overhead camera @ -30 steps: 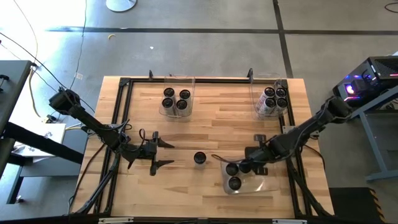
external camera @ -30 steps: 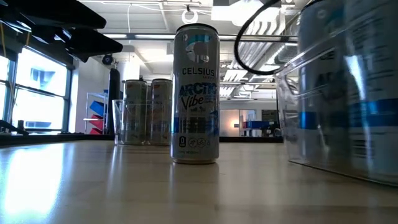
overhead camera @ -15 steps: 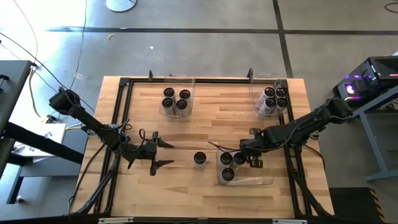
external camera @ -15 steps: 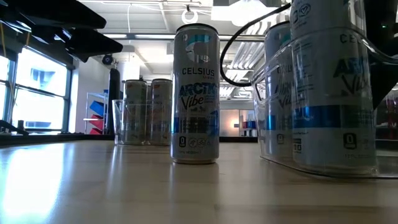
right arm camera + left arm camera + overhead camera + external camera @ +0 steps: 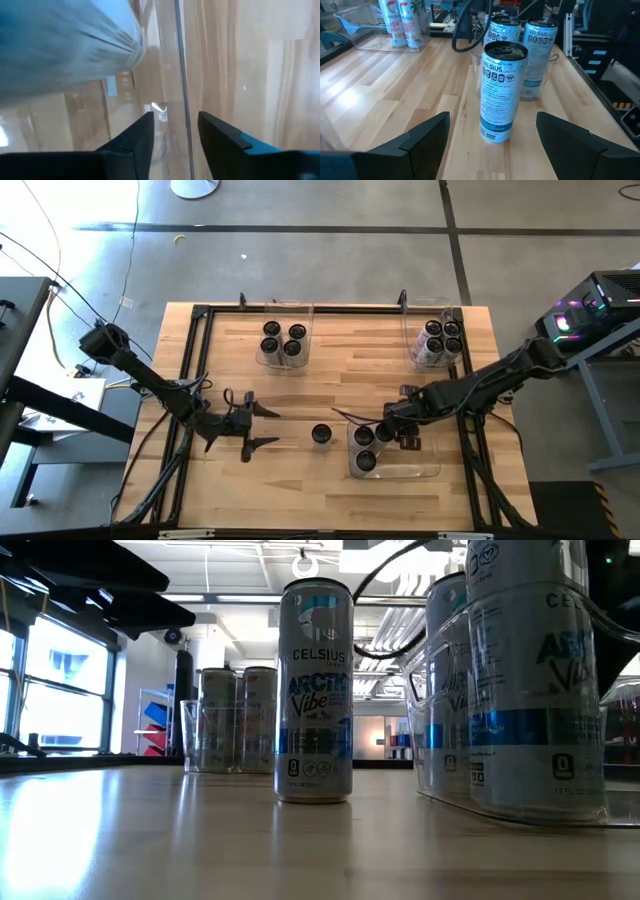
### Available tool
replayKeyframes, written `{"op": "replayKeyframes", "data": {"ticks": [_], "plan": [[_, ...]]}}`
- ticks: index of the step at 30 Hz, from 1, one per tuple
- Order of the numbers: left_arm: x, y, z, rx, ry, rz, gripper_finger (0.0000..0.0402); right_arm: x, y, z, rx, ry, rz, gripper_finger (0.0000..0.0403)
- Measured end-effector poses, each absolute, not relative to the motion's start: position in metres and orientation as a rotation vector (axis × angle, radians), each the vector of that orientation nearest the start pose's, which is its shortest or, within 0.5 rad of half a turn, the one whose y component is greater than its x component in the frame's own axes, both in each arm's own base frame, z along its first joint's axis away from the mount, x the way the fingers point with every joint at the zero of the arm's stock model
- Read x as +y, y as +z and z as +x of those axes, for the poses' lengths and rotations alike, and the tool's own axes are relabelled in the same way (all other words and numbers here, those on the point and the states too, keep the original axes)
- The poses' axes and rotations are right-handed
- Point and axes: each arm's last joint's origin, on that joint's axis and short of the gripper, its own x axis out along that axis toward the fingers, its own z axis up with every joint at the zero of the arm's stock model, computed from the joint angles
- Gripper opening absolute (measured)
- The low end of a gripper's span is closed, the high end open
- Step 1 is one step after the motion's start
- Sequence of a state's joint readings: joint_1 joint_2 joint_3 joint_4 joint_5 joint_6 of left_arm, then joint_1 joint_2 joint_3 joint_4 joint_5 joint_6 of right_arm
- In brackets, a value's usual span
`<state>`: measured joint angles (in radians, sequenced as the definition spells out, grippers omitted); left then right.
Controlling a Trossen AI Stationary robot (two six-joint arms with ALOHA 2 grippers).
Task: Sort soda cans
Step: Adjust the bottom right transparent bin, then put the white/blue soda can into the bottom right transparent bin
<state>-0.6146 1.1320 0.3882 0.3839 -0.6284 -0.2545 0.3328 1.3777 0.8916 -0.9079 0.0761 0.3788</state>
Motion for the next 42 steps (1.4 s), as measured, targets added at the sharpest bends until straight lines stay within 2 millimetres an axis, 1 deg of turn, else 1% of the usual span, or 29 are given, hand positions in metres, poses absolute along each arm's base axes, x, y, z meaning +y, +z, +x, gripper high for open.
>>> {"op": "replayKeyframes", "data": {"ticks": [3, 8, 10, 13, 16, 20, 23, 25, 29, 31, 34, 36, 38, 40, 42], "plan": [[-0.111, 0.188, 0.183, 0.287, 0.055, -0.013, 0.0291, 0.074, 0.219, 0.22, 1.398, -0.047, 0.023, 0.0159], [-0.116, 0.188, 0.18, 0.286, 0.049, 0.006, 0.0291, 0.073, 0.237, 0.216, 1.464, -0.08, 0.021, 0.0161], [-0.119, 0.185, 0.18, 0.293, 0.041, 0.04, 0.0291, 0.073, 0.245, 0.216, 1.472, -0.098, 0.038, 0.0161], [-0.122, 0.181, 0.181, 0.305, 0.031, 0.064, 0.0291, 0.078, 0.262, 0.215, 1.425, -0.084, 0.041, 0.0157], [-0.123, 0.174, 0.184, 0.328, 0.046, 0.026, 0.0291, 0.083, 0.281, 0.209, 1.324, -0.106, 0.01, 0.0148], [-0.123, 0.165, 0.192, 0.331, 0.084, -0.044, 0.0291, 0.088, 0.3, 0.197, 1.167, -0.207, 0.031, 0.0138], [-0.119, 0.159, 0.202, 0.312, 0.118, -0.06, 0.0291, 0.093, 0.301, 0.195, 0.973, -0.35, 0.2, 0.0138], [-0.118, 0.154, 0.209, 0.298, 0.112, -0.044, 0.0291, 0.097, 0.296, 0.196, 0.879, -0.404, 0.255, 0.0141], [-0.117, 0.149, 0.224, 0.24, 0.081, 0.006, 0.0292, 0.109, 0.278, 0.207, 0.772, -0.332, 0.311, 0.0164], [-0.117, 0.149, 0.231, 0.206, 0.065, -0.012, 0.0294, 0.115, 0.27, 0.214, 0.711, -0.276, 0.322, 0.0185], [-0.119, 0.149, 0.243, 0.205, 0.024, 0.003, 0.0303, 0.122, 0.266, 0.225, 0.6, -0.182, 0.295, 0.0224], [-0.121, 0.149, 0.25, 0.208, 0.007, 0.016, 0.031, 0.125, 0.271, 0.231, 0.527, -0.119, 0.271, 0.0247], [-0.124, 0.151, 0.257, 0.2, -0.002, 0.03, 0.0317, 0.127, 0.28, 0.237, 0.445, -0.086, 0.246, 0.0261], [-0.127, 0.154, 0.265, 0.19, -0.005, 0.049, 0.0322, 0.128, 0.292, 0.241, 0.35, -0.087, 0.218, 0.0266], [-0.128, 0.155, 0.272, 0.184, 0.0, 0.057, 0.0325, 0.129, 0.299, 0.245, 0.282, -0.112, 0.168, 0.0268]]}}
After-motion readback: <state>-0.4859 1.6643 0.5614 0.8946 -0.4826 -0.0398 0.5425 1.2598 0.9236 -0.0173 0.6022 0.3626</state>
